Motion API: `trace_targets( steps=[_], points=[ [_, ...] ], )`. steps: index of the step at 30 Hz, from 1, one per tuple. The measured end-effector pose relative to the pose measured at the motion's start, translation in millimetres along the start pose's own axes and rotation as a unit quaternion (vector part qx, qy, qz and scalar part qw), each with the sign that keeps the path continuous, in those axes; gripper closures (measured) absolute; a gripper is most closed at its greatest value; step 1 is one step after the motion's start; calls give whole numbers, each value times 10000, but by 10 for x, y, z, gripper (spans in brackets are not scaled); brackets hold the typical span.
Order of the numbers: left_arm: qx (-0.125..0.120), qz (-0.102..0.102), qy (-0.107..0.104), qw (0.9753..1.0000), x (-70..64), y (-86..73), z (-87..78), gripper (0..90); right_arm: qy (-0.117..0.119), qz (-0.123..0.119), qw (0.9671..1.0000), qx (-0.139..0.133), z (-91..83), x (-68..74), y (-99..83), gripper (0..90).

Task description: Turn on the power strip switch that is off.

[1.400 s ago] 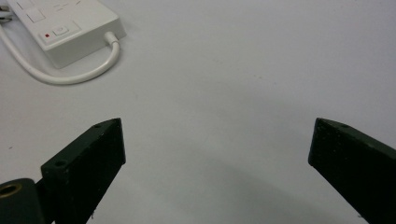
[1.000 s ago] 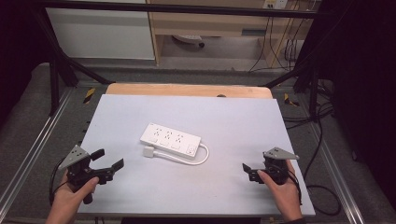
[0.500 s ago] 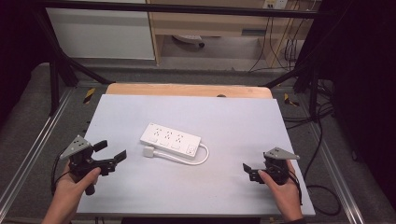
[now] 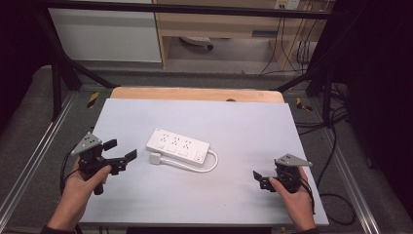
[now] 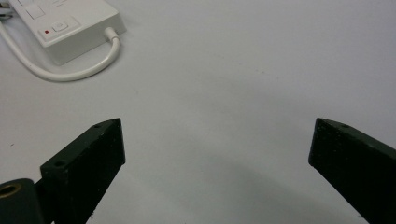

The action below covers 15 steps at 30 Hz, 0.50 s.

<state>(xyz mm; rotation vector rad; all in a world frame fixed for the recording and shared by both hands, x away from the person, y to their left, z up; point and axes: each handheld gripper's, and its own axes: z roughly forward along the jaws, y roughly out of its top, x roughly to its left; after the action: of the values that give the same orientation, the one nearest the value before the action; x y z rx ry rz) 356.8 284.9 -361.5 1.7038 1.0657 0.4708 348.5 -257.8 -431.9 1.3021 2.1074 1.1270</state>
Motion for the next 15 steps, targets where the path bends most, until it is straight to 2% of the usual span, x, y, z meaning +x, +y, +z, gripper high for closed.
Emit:
trace_targets(
  steps=[8,15],
  points=[
    [59,123,-42,9999,-15,97,84,74,3,7,10000,11,-2,-4,0,41],
    [84,281,36,9996,-47,145,158,82,-10,-32,10000,15,4,-2,-1,42]
  ],
)
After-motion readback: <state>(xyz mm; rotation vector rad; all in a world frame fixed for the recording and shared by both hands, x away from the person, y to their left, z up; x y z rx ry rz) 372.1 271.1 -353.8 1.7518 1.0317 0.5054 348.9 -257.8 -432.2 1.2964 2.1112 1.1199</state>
